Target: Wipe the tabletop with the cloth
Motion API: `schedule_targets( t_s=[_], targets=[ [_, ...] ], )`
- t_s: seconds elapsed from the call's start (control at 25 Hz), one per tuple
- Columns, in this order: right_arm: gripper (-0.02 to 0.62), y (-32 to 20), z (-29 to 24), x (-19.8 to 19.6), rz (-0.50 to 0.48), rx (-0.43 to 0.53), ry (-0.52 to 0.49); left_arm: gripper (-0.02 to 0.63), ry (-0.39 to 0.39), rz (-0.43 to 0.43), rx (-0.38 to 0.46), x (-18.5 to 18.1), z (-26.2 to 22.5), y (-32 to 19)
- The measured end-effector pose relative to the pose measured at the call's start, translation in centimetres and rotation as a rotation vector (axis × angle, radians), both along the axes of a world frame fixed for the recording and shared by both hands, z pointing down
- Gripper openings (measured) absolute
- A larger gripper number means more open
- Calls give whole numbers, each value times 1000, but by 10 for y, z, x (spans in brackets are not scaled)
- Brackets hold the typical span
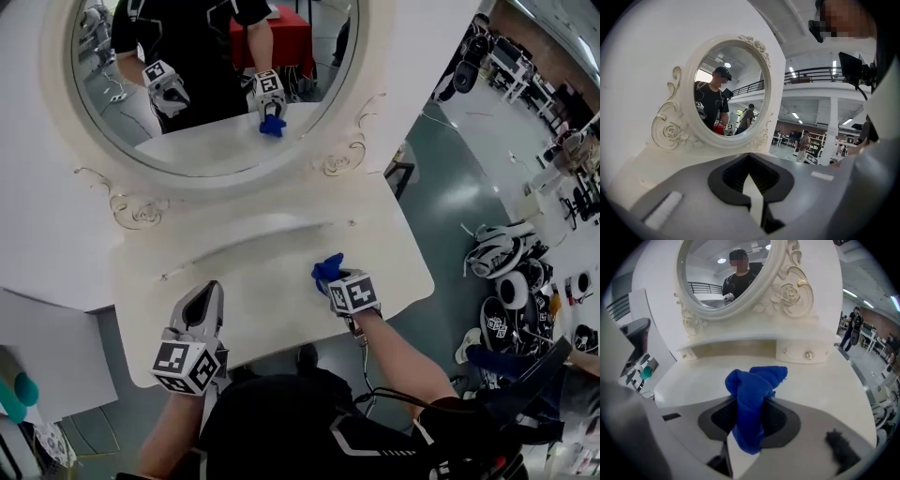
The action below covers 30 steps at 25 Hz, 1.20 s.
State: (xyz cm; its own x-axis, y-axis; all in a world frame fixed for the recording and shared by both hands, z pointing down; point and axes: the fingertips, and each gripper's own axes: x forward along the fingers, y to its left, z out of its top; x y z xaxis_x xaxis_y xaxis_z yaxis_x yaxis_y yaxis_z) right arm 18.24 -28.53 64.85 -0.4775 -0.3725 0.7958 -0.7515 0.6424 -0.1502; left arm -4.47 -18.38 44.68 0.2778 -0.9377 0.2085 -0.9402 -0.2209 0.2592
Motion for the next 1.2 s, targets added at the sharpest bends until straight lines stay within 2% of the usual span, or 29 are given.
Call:
schedule_targets(
  t_s=[0.24,0.44,0.56,0.76,1.2],
  targets=[
    [137,-91,10,-31,2,35,22,8,-11,-86,-24,-11,0,7],
    [137,-111,20,-43,-40,44,64,8,-8,-134,-33,-16,-1,10],
    [137,-106,22,-43,-65,57,90,9,-2,-139,-42,-18,2,10],
    [137,-77,24,-27,-74,5,112,9,14,-103,-40,-13,5,5],
    [137,24,24,47,8,4,139,9,42,60,2,17,1,-5]
  ],
)
